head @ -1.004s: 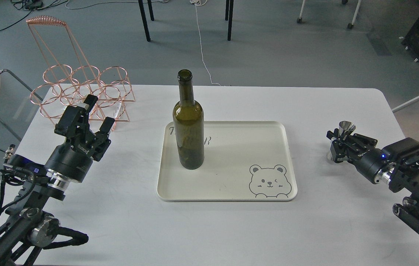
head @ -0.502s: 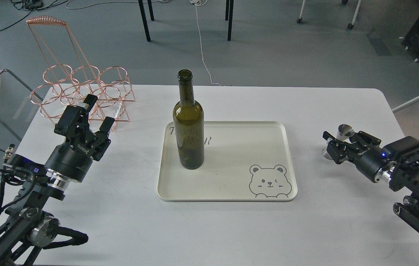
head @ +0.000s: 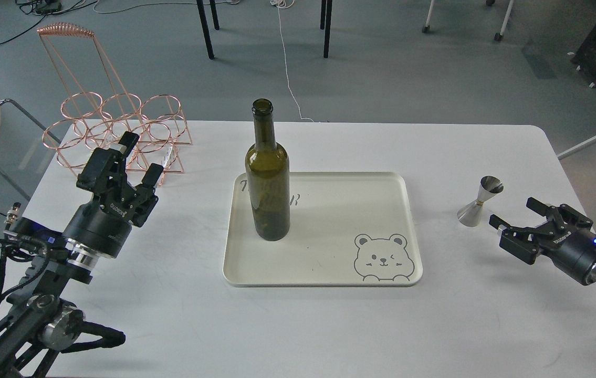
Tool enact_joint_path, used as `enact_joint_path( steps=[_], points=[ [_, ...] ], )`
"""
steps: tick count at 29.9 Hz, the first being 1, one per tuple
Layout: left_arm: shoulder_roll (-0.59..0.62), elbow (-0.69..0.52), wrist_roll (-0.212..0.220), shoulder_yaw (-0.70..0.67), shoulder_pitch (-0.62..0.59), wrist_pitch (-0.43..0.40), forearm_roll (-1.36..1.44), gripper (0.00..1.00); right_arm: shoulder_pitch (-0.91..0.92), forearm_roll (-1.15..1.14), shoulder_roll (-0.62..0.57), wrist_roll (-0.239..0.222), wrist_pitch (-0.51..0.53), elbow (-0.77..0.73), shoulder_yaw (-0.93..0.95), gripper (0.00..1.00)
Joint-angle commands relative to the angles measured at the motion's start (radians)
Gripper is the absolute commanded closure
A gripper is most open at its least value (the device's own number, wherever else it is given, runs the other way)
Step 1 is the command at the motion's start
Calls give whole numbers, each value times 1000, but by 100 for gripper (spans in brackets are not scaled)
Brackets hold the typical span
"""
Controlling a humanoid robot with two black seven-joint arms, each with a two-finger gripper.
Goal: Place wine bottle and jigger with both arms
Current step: 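Lower the jigger onto the table beside the tray and release, then raise the right gripper and reach the left gripper toward the bottle neck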
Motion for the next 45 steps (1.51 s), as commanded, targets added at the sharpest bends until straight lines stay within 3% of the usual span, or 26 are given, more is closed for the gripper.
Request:
enact_joint_path(
  steps=[1,6,13,23,30,37,45],
  points=[
    [1,1,0,0,0,0,0,2,-9,83,-99,0,0,166,0,1],
    [3,-2,0,0,-2,0,0,2,7,472,-138,0,0,418,8,1],
    [9,-15,0,0,-3,2,0,2,135,1117,-71,0,0,512,19,1],
    [110,-112,0,2,-6,2,8,2,134,1582,20,0,300,509,36,1],
    [230,-173,0,2,-11,2,247,2,77,1615,16,0,444,509,37,1],
    [373,-273,0,2,-55,2,613,2,76,1612,16,0,444,503,55,1],
    [477,-278,0,92,-262,-49,1018,2,76,1610,17,0,440,498,59,1]
  ],
)
